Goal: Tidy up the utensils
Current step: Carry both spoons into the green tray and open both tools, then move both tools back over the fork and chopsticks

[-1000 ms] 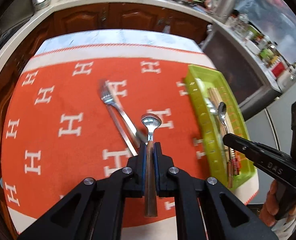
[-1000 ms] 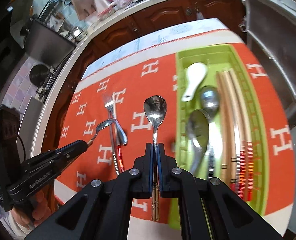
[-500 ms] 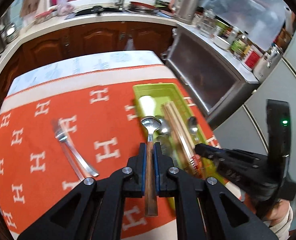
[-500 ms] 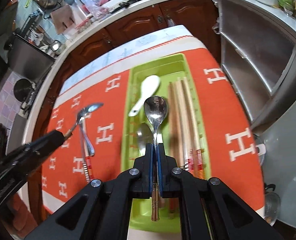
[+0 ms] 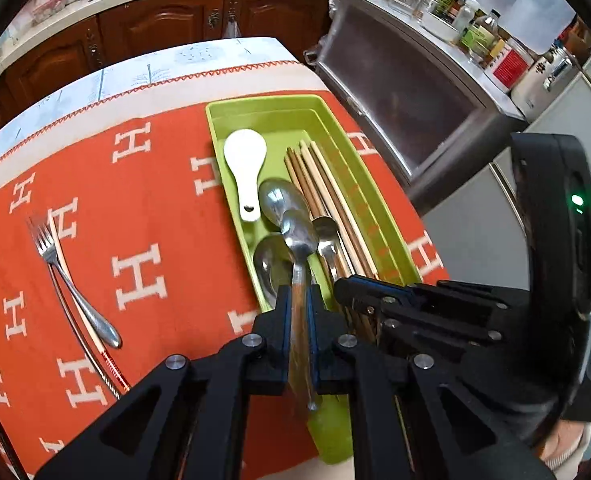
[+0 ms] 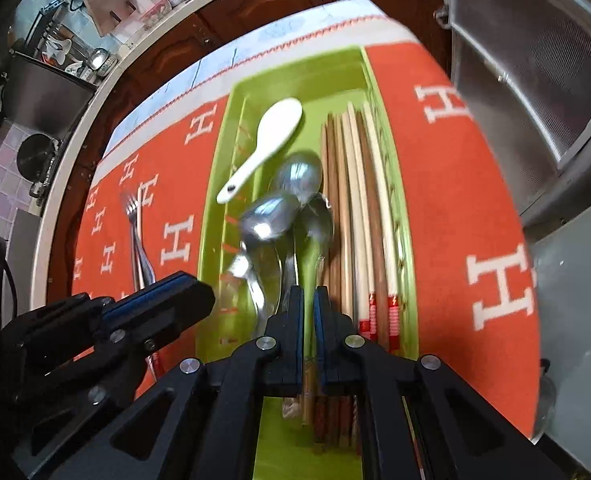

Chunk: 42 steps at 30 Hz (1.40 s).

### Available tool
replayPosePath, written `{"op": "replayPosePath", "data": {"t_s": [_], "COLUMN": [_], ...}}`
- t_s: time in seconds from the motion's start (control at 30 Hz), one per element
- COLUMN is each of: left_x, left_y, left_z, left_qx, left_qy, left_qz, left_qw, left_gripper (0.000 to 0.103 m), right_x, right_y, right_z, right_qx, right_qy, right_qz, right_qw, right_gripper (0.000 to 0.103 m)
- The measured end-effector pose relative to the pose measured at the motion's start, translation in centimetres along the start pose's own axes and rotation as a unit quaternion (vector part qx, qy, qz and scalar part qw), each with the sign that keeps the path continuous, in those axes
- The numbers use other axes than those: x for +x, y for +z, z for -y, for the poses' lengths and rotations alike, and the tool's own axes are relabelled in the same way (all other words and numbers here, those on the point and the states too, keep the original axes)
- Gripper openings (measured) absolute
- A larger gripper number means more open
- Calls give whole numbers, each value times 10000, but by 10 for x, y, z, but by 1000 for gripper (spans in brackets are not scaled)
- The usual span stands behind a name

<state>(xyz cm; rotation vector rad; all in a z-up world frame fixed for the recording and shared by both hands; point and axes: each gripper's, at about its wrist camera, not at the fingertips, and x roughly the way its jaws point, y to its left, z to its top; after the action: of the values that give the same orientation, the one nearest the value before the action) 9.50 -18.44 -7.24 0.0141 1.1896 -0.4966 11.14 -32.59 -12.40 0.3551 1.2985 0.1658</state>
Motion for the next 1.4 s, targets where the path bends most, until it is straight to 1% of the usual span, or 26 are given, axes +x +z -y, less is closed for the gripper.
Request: {"op": "replayPosePath", "data": {"t_s": [0.03,0.07,0.1,0.13,0.3,0.4,0.43,0.47,0.53,0.67,0.8,0.87,0.97,1.03,1.13,1.17,1.27,1.4], "left_x": [-2,-7,-13,-19,-40,-50,-52,-56,-63,-77,-92,-97,-102,-103,-98,-94,-85,-76], "left_y": [-2,-5,-7,-10,-16,-21,-22,-24,-27,-32,-39,-43,-49,-53,-56,-58,-62,-68], "left_z": [1,0,0,0,-10,-21,-24,-30,-42,-77,-120,-137,-160,-173,-184,-189,-201,-214], "left_qx": [33,52,75,115,143,136,122,99,44,-206,-681,-879,-1106,-1141,-1119,-1152,-1301,-1398], "left_qy": [-22,-49,-83,-99,-2,158,206,273,417,695,914,1018,1228,1499,1791,1824,1717,1662], "left_qz": [0,27,72,128,168,162,167,187,231,314,408,459,554,600,559,510,403,318], "left_qw": [10000,10000,9999,9998,9998,9997,9996,9994,9989,9969,9926,9899,9847,9803,9758,9751,9757,9756], "left_gripper": [18,26,29,34,35,36,41,48,54,54,55,56,65,69,70,70,70,70], "right_x": [0,-1,-2,-4,-22,-33,-35,-37,-46,-55,-56,-50,-38,-27,-6,3,29,67], "right_y": [-2,-5,-6,-8,-17,-21,-23,-24,-25,-27,-24,-21,-16,-13,-7,-4,3,12], "right_z": [0,1,1,1,-6,-21,-26,-31,-36,-63,-94,-112,-138,-154,-176,-185,-201,-223], "right_qx": [26,62,77,86,81,-3,-42,-73,-152,-402,-703,-887,-1140,-1301,-1514,-1590,-1761,-2024], "right_qy": [35,46,44,43,58,80,88,91,122,255,364,389,362,338,309,287,207,83], "right_qz": [-3,22,58,94,277,397,426,438,461,519,492,438,361,330,231,189,100,-43], "right_qw": [10000,10000,9999,9999,9996,9992,9990,9990,9987,9975,9957,9943,9922,9904,9877,9867,9841,9792], "right_gripper": [11,16,20,21,21,21,21,21,21,21,21,21,21,21,21,21,21,21]}}
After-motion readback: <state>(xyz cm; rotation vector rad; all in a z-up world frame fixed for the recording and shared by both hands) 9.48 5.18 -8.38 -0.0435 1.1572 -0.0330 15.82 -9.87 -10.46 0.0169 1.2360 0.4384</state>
